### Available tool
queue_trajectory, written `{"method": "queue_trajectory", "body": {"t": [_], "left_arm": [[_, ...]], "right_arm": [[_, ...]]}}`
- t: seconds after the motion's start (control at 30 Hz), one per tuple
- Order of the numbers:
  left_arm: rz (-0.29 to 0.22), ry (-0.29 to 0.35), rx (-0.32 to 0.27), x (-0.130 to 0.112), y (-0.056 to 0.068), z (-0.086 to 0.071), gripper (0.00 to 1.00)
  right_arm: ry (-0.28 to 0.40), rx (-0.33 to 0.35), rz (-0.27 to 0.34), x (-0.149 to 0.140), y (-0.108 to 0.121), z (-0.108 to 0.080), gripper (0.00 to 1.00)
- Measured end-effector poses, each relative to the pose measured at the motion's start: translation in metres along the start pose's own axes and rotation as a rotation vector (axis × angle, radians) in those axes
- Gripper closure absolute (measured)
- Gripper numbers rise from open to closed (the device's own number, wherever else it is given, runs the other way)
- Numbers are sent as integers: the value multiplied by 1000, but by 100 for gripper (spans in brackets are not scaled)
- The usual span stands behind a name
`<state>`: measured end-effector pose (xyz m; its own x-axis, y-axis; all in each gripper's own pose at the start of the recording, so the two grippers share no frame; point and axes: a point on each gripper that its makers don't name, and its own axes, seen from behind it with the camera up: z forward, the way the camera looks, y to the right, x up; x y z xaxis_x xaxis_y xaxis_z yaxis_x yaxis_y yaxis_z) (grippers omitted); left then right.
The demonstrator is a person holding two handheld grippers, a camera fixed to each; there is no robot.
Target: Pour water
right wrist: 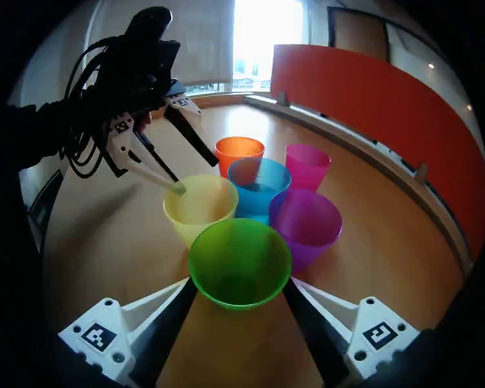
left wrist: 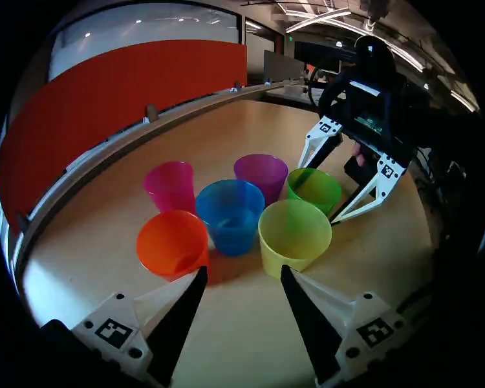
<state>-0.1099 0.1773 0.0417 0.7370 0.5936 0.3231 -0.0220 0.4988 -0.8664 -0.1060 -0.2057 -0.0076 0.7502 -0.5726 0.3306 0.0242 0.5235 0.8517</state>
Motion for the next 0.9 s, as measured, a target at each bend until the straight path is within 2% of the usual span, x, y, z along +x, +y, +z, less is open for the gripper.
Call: {"method": "queue_trajectory", "body": {"t": [0.53, 0.9], "left_arm": [[10, -4, 10, 1, -8, 3, 16], [17, -3, 17, 1, -9, 1, 16]], "right_arm": [[2, 6, 3, 2, 1, 6, 0], [8, 16, 6, 3, -1, 5, 9]]}}
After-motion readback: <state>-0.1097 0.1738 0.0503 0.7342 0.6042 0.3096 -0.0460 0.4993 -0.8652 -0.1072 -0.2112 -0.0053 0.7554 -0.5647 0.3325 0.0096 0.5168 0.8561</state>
